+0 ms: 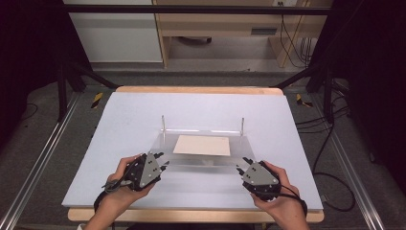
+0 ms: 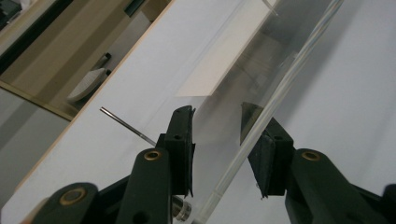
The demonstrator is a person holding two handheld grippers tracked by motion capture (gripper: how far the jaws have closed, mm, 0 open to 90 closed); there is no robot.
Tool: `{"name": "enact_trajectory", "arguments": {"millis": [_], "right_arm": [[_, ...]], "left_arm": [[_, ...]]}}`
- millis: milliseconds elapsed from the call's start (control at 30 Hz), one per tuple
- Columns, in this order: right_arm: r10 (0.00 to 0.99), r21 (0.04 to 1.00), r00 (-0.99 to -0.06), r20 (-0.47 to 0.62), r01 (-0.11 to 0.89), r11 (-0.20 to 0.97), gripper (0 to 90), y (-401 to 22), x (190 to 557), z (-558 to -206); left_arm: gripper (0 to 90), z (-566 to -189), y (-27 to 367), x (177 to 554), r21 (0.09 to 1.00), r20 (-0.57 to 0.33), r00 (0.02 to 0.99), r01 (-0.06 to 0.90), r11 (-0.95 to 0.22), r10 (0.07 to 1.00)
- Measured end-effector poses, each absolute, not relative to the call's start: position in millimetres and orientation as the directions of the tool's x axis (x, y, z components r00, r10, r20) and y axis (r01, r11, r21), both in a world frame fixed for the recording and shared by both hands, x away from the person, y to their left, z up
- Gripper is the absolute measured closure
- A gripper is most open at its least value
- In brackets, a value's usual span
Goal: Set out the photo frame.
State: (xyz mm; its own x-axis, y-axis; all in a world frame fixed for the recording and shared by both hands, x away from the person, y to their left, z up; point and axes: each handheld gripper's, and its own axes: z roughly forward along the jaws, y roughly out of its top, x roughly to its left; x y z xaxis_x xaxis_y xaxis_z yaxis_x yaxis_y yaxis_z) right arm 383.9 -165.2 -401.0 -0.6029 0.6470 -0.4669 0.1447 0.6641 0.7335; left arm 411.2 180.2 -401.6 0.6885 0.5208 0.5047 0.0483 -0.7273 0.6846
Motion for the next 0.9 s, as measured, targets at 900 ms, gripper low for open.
{"name": "enact_trajectory", "arguments": {"millis": [900], "right_arm": [[0.668,0.779,-0.592,-0.45,0.106,0.618,32.2,-178,387,-402]], "left_arm": [[65.1,-395,179,414,0.696,0.494,0.679,0.066,-0.715,0.543]]}}
